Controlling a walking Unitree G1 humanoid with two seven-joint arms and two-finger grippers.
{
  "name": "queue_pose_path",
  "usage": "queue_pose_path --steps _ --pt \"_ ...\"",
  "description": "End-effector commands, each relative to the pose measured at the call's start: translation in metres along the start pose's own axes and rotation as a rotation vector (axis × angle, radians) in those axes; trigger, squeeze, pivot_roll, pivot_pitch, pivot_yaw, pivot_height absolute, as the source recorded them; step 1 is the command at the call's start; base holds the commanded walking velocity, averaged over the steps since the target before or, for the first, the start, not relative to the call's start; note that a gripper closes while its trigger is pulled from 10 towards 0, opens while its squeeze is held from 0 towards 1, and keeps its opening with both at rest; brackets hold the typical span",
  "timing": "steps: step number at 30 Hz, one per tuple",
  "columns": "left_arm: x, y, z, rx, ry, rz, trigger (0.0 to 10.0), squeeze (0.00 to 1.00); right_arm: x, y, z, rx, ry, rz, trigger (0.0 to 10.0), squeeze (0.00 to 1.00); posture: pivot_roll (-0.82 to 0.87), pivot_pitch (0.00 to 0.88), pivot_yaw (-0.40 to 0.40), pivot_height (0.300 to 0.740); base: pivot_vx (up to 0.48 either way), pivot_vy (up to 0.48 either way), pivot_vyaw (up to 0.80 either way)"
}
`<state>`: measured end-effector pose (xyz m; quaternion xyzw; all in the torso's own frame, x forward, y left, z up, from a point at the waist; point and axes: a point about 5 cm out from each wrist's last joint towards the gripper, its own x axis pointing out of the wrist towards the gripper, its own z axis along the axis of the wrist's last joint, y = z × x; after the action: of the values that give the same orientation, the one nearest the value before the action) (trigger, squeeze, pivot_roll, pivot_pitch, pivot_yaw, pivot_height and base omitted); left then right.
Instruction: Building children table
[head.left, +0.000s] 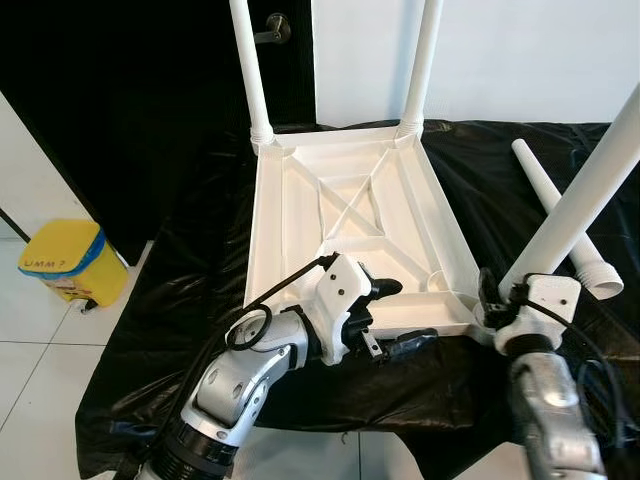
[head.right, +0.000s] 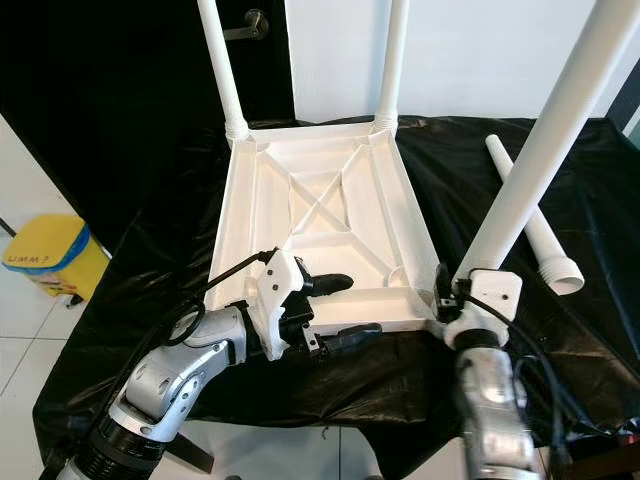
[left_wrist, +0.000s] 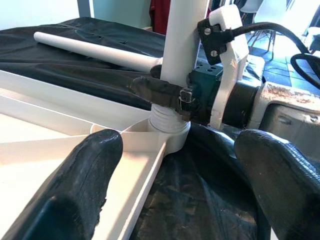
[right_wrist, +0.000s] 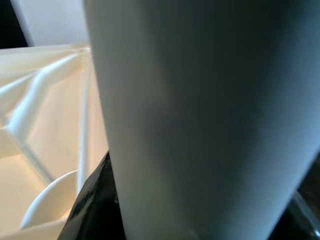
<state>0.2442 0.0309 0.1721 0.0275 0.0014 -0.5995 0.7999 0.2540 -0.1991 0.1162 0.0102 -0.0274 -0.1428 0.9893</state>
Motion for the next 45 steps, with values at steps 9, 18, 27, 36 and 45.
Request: queue_pose_path --steps 9,18,27,36,45 --pt "-0.001 0.0 0.0 0.003 0.005 0.012 10.0 0.0 -0.013 0.011 -0.024 0.007 0.147 -0.117 10.0 0.0 -0.23 0.077 0.047 0.74 0.0 0.0 0.0" --pt "-0.003 0.004 0.001 0.01 0.006 0.023 10.0 0.0 -0.014 0.02 -0.01 0.029 0.068 -0.065 10.0 0.0 -0.23 0.077 0.048 0.74 0.0 0.0 0.0" --pt "-0.002 0.005 0.001 0.013 0.003 0.026 10.0 0.0 -0.012 0.017 0.006 0.033 -0.031 0.03 10.0 1.0 -0.24 0.062 0.037 0.74 0.0 0.0 0.0" --pt "-0.001 0.005 0.001 0.017 0.001 0.023 10.0 0.0 -0.013 -0.002 0.017 -0.007 -0.106 0.17 10.0 1.0 -0.25 0.053 0.037 0.74 0.0 0.0 0.0" --pt "-0.001 0.005 0.001 0.019 0.003 0.021 10.0 0.0 -0.017 -0.011 0.007 -0.033 -0.045 0.371 10.0 0.0 -0.25 0.043 0.035 0.74 0.0 0.0 0.0"
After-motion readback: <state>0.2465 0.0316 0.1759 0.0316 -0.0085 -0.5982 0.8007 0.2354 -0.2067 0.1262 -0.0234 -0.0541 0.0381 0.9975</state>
